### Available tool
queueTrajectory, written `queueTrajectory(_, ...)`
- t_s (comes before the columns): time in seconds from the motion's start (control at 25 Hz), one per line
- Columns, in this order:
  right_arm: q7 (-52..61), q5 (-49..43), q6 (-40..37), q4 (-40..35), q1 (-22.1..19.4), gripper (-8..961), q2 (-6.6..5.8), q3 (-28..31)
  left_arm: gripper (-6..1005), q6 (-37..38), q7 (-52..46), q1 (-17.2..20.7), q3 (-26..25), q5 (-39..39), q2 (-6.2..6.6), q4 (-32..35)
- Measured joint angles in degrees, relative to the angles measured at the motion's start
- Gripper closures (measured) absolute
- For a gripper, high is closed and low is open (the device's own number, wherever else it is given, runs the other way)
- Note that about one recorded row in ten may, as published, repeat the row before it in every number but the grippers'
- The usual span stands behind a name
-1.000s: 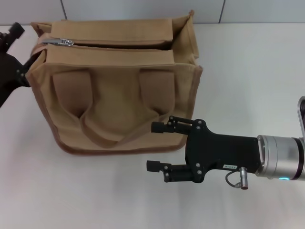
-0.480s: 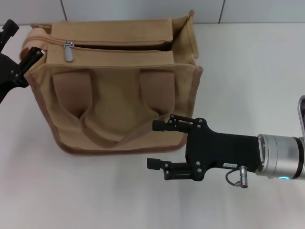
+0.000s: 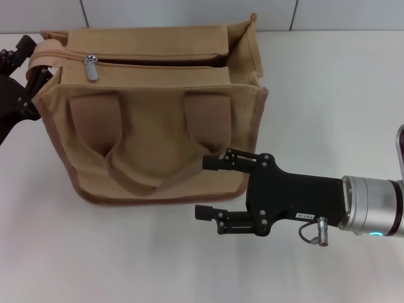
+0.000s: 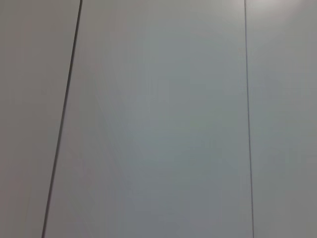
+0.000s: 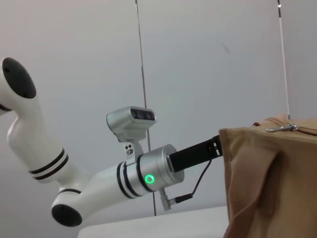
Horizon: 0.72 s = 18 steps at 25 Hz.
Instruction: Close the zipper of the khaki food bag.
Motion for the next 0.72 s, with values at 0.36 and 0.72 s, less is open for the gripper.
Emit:
queueTrajectory(0.36,0.0,1.7,-2.2,1.0,-0.2,229,0.00,0.4,795,2.2,-1.0,0.1,0.0,0.0,0.00,-0.5)
queueTrajectory(0.72,0.7,4.8,-7.0,1.0,-0.6,235,0.00,0.5,966,1.6,-1.5,0.2,0.0,0.4,0.06,-1.8)
